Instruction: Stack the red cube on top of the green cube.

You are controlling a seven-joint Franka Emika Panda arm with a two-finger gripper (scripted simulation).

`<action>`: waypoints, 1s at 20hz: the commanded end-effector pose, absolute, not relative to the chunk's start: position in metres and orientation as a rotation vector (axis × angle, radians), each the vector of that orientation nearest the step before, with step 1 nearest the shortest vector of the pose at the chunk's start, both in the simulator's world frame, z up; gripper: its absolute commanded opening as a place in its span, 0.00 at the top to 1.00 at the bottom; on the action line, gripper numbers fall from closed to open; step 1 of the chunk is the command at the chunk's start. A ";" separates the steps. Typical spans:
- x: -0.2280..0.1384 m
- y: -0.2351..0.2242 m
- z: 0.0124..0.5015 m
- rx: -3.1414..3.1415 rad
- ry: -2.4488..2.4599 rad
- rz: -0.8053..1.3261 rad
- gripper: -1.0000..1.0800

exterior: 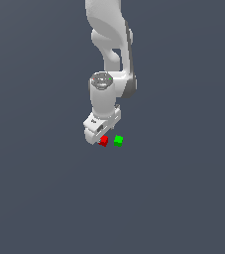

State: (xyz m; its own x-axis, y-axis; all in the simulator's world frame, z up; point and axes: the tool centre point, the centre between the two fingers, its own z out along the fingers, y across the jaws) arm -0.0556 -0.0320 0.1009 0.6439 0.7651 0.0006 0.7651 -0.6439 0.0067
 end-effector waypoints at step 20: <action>-0.071 -0.047 0.069 2.596 1.770 0.000 0.04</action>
